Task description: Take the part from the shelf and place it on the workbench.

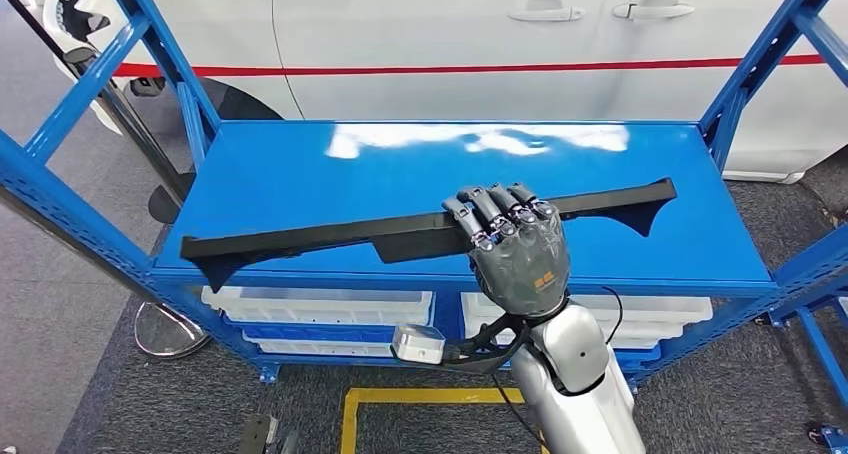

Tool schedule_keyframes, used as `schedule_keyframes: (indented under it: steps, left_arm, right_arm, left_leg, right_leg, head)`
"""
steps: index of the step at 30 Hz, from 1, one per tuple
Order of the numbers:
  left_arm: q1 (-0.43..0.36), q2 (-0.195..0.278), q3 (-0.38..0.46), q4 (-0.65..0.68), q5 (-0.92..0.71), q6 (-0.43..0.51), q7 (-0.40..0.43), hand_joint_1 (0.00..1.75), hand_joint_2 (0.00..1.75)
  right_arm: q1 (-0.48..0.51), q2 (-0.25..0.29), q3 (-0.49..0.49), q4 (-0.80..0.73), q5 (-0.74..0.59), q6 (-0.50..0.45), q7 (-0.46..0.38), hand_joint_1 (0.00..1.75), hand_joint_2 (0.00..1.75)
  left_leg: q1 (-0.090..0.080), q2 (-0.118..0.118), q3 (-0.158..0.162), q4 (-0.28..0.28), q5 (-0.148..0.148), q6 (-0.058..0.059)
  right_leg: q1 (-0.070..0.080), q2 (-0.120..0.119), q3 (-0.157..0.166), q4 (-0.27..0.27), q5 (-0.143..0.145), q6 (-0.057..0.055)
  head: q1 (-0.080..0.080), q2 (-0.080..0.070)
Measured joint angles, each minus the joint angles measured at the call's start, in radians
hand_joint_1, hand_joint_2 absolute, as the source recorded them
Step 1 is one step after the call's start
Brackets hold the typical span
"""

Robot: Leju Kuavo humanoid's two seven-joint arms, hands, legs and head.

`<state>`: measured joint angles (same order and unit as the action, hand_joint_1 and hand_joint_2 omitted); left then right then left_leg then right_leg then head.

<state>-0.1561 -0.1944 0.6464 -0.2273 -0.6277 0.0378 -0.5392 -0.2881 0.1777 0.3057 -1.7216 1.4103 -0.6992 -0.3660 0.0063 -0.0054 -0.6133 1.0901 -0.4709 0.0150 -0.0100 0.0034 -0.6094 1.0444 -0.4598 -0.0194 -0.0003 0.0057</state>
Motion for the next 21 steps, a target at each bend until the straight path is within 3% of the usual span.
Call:
schedule_keyframes:
  steps: [2, 4, 6, 10, 11, 12, 14, 16, 18, 21]
  left_arm:
    - [-0.002, 0.005, 0.004, 0.0, 0.005, -0.002, -0.006, 0.0, 1.75]
    - [-0.002, 0.007, 0.008, 0.0, 0.01, -0.003, -0.01, 0.0, 0.87]
    - [-0.002, 0.008, 0.011, 0.0, 0.012, -0.004, -0.013, 0.0, 0.0]
    - [-0.002, 0.01, 0.013, 0.0, 0.014, -0.006, -0.016, 0.0, 0.0]
    - [-0.002, 0.011, 0.014, 0.0, 0.014, -0.006, -0.016, 0.0, 0.0]
    - [0.0, 0.011, 0.014, 0.0, 0.014, -0.008, -0.017, 0.0, 0.0]
    - [0.001, 0.011, 0.014, 0.0, 0.014, -0.01, -0.017, 0.0, 0.0]
    - [0.002, 0.011, 0.015, 0.0, 0.014, -0.011, -0.018, 0.0, 0.87]
    - [0.003, 0.011, 0.016, 0.0, 0.014, -0.011, -0.02, 0.0, 1.75]
    - [0.006, 0.012, 0.02, 0.0, 0.017, -0.011, -0.023, 0.0, 1.75]
  right_arm:
    - [0.009, 0.045, -0.032, -0.007, -0.051, 0.0, -0.122, 1.75, 1.75]
    - [0.021, 0.084, -0.061, -0.011, -0.097, 0.0, -0.202, 1.75, 1.75]
    - [0.03, 0.111, -0.084, -0.016, -0.123, 0.0, -0.233, 1.75, 1.75]
    - [0.046, 0.132, -0.115, -0.024, -0.144, 0.0, -0.253, 1.75, 1.75]
    - [0.052, 0.133, -0.12, -0.024, -0.15, 0.0, -0.258, 1.75, 1.75]
    - [0.056, 0.134, -0.123, -0.024, -0.157, 0.0, -0.263, 1.75, 1.75]
    - [0.059, 0.135, -0.126, -0.024, -0.171, 0.0, -0.271, 1.75, 1.75]
    - [0.06, 0.137, -0.126, -0.026, -0.183, 0.0, -0.276, 1.75, 1.75]
    - [0.062, 0.139, -0.127, -0.027, -0.191, 0.0, -0.28, 1.75, 1.75]
    - [0.065, 0.142, -0.127, -0.027, -0.199, 0.0, -0.289, 1.75, 1.75]
  left_leg:
    - [-0.005, -0.001, 0.027, -0.06, 0.011, 0.007]
    - [-0.003, -0.002, 0.03, -0.071, 0.014, 0.012]
    - [0.002, -0.001, 0.037, -0.087, 0.024, 0.02]
    - [0.002, 0.002, 0.039, -0.094, 0.028, 0.028]
    - [0.002, 0.002, 0.039, -0.092, 0.028, 0.027]
    - [0.002, 0.002, 0.038, -0.09, 0.027, 0.027]
    - [0.003, 0.001, 0.038, -0.082, 0.023, 0.022]
    - [0.0, 0.0, 0.034, -0.072, 0.016, 0.015]
    - [-0.003, 0.0, 0.03, -0.067, 0.013, 0.006]
    - [-0.001, 0.0, 0.024, -0.05, -0.003, -0.007]
  right_leg:
    - [0.001, 0.0, -0.003, -0.001, 0.001, 0.007]
    - [0.002, -0.001, -0.003, -0.003, 0.003, 0.017]
    - [0.003, -0.002, -0.01, 0.019, -0.016, 0.028]
    - [0.001, -0.003, -0.104, 0.224, -0.119, 0.038]
    - [-0.001, -0.003, -0.117, 0.249, -0.12, 0.039]
    - [-0.002, -0.003, -0.11, 0.237, -0.103, 0.04]
    - [-0.005, -0.003, -0.052, 0.121, -0.039, 0.038]
    - [-0.004, -0.003, -0.003, 0.022, -0.006, 0.032]
    - [0.0, 0.0, 0.004, 0.003, -0.007, 0.024]
    - [-0.004, -0.001, 0.005, -0.002, -0.002, 0.01]
  head:
    - [0.0, 0.0]
    - [0.0, 0.0]
    - [0.0, 0.0]
    - [0.0, 0.0]
    - [0.0, 0.0]
    - [0.0, 0.0]
    - [0.0, 0.0]
    - [0.0, 0.0]
    - [0.0, 0.0]
    - [0.0, 0.0]
